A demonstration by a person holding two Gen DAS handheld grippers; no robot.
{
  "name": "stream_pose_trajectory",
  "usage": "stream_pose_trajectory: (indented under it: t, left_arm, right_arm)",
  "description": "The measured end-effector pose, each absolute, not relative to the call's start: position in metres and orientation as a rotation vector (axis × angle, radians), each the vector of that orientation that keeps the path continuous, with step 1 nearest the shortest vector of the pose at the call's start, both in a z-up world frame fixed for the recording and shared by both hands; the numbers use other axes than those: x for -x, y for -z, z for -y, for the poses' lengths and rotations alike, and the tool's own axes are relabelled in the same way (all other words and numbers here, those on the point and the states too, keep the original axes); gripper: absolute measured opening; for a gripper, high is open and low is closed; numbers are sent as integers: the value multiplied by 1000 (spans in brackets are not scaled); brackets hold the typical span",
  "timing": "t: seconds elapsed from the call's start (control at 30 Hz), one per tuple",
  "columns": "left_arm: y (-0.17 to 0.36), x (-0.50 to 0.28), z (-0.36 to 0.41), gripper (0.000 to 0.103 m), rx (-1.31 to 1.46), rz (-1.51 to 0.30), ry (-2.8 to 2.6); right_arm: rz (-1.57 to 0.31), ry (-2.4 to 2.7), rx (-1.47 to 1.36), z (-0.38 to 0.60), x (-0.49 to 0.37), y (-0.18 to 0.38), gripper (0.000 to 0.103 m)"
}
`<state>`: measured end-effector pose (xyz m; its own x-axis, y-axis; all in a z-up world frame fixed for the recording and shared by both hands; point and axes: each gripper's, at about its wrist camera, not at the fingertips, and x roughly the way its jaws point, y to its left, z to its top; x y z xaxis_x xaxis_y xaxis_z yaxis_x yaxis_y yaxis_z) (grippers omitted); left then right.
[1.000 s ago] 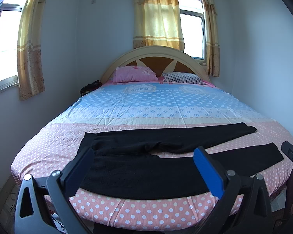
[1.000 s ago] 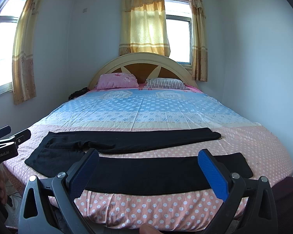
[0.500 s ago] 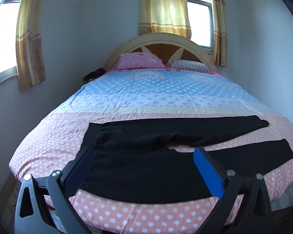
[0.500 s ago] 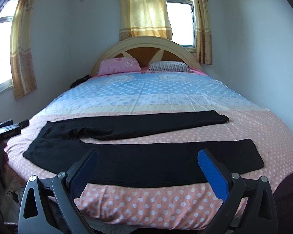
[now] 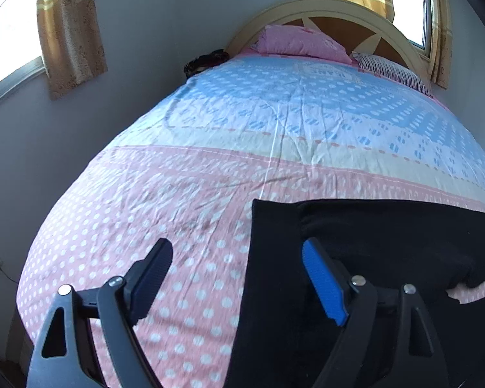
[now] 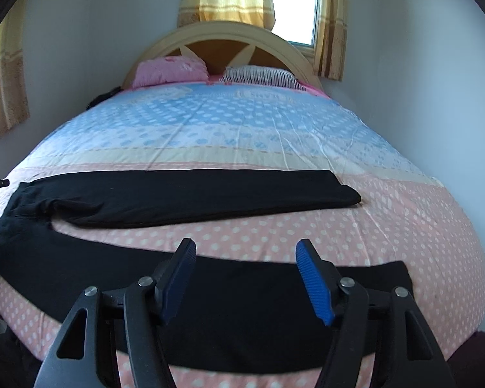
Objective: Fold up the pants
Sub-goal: 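Lower both open grippers onto the edge of one black pant leg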
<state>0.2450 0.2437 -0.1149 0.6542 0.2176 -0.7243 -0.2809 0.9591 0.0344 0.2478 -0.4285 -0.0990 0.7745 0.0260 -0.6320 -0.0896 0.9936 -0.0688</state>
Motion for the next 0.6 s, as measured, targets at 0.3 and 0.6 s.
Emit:
stream_pose_trajectory:
  t: [0.3, 0.6]
  left_arm:
    - [155, -319, -247, 59, 77, -923, -149]
    - [169, -317, -258, 49, 154, -920, -62]
  right_arm:
    - [-716, -15, 41, 463, -322, 93, 66]
    - [-815, 69, -93, 512, -383, 120, 66]
